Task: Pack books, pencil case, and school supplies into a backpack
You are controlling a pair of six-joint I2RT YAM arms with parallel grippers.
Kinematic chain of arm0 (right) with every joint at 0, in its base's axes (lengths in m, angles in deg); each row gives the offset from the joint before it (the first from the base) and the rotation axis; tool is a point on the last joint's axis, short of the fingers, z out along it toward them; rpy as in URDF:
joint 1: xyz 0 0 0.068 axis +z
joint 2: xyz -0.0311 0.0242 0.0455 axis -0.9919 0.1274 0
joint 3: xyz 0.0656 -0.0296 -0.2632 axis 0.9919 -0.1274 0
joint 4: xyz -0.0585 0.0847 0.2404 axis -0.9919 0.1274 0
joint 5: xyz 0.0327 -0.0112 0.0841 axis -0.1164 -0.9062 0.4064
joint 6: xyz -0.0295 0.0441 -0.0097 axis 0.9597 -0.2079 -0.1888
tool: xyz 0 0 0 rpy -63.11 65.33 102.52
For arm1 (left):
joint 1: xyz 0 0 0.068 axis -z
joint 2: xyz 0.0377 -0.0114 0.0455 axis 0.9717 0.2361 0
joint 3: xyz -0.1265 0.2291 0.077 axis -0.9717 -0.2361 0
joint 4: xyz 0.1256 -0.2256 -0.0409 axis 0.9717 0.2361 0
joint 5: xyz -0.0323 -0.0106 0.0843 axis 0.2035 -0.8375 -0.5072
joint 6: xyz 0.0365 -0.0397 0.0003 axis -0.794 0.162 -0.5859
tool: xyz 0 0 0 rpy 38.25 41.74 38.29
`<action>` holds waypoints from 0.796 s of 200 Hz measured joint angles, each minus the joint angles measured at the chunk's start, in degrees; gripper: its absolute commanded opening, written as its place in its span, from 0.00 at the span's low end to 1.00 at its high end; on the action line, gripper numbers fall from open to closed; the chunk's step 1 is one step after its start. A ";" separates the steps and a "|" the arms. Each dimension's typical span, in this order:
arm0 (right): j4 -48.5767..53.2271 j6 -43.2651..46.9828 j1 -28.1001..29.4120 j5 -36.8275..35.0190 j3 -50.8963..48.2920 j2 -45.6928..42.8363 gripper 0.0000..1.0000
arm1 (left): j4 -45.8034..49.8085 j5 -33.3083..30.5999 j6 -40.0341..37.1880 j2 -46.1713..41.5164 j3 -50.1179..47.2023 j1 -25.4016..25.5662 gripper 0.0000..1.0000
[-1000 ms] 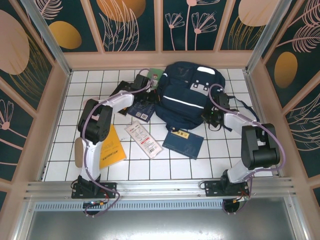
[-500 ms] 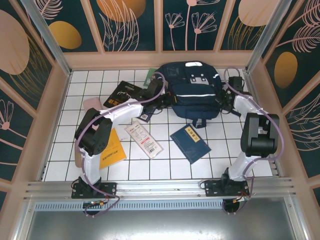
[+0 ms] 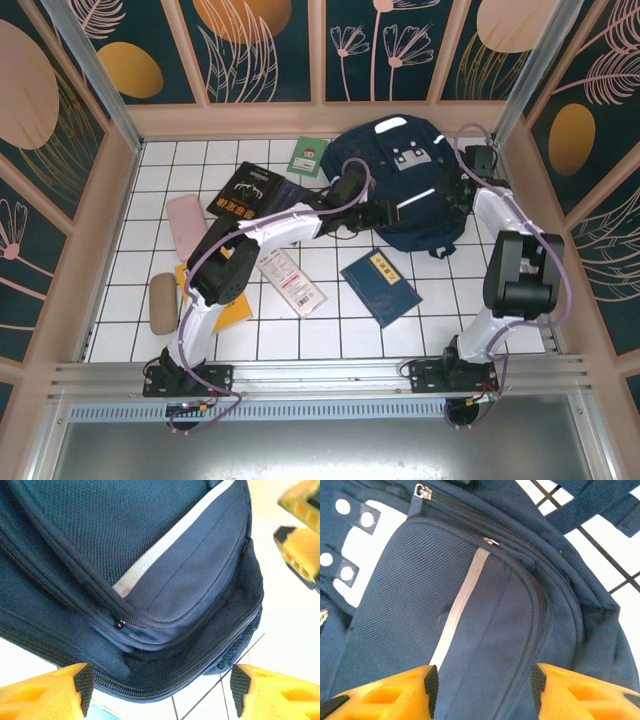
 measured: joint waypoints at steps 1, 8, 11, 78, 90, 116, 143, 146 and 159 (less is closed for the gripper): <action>-0.02 0.02 0.02 0.00 -0.13 -0.26 0.55 | 0.02 0.00 -0.04 -0.09 -0.04 -0.09 0.71; -0.02 0.04 0.17 0.13 -0.90 -2.05 0.55 | 0.44 -0.02 -0.35 -0.74 -0.24 -0.90 0.70; -0.11 0.09 0.26 0.15 -1.18 -2.64 0.54 | 0.33 -0.04 -0.48 -1.22 -0.57 -1.46 0.69; -1.68 1.88 10.67 2.58 -7.37 -10.40 0.47 | -0.33 -1.66 -3.45 -6.60 -5.90 -14.73 0.58; -2.43 2.14 13.38 2.86 -8.39 -10.62 0.47 | -0.98 -1.49 -3.98 -5.57 -5.79 -14.91 0.55; -3.98 2.10 18.18 3.74 -9.99 -10.62 0.46 | -1.31 -0.85 -4.66 0.02 -2.67 -14.93 0.54; -6.19 1.33 20.90 4.59 -11.69 -9.73 0.44 | -1.09 0.52 -4.70 7.52 3.02 -15.02 0.55; -6.54 1.22 21.22 4.81 -12.00 -9.38 0.44 | -1.16 0.74 -4.72 8.50 3.76 -15.04 0.55; -7.21 0.87 22.12 5.11 -12.83 -8.15 0.44 | -0.52 1.51 -4.66 11.72 6.75 -15.10 0.52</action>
